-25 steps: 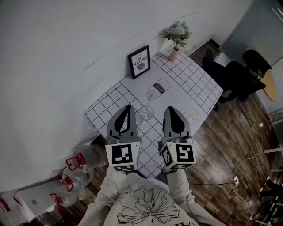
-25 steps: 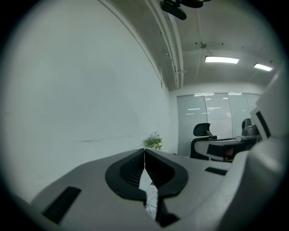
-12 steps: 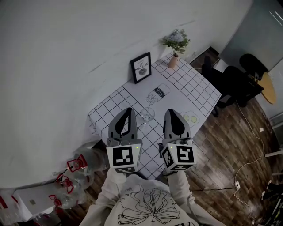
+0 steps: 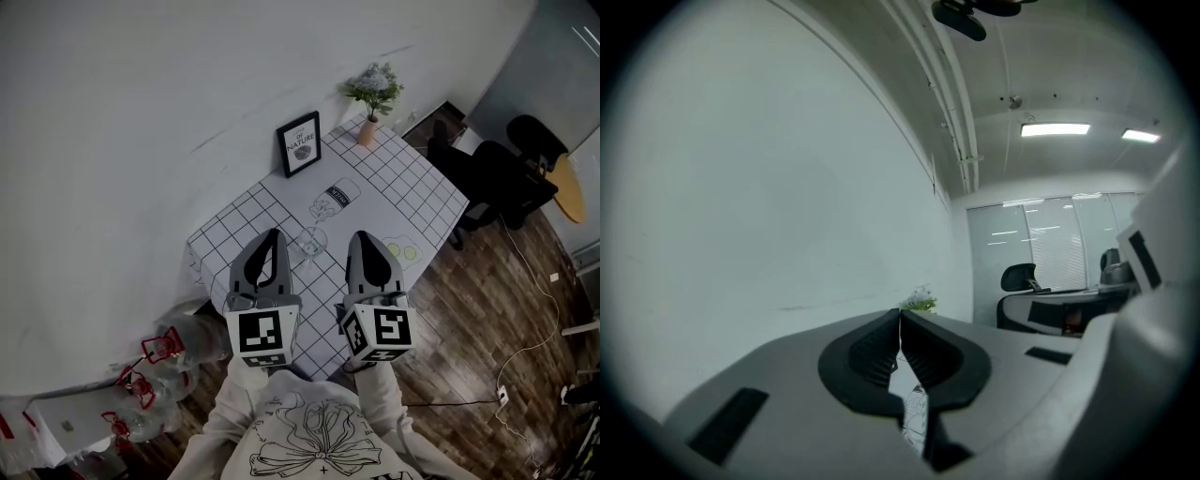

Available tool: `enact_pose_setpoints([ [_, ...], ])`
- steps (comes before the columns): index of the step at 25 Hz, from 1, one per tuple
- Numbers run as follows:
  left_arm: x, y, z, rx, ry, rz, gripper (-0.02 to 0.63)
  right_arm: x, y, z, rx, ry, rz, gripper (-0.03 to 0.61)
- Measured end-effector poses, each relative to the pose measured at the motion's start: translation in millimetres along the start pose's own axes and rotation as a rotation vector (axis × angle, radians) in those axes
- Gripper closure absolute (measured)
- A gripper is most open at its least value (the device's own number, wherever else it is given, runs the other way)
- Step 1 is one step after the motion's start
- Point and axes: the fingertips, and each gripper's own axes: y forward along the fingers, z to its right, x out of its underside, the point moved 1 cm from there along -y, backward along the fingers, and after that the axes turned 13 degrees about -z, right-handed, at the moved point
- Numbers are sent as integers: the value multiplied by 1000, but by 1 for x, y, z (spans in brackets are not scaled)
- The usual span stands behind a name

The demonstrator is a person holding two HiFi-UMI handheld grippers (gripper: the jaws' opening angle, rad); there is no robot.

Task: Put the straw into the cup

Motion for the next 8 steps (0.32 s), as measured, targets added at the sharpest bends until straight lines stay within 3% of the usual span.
enact_pose_setpoints([
  [8, 2, 1, 1, -7, -1, -5, 609, 2, 0, 3, -1, -1, -4, 575],
])
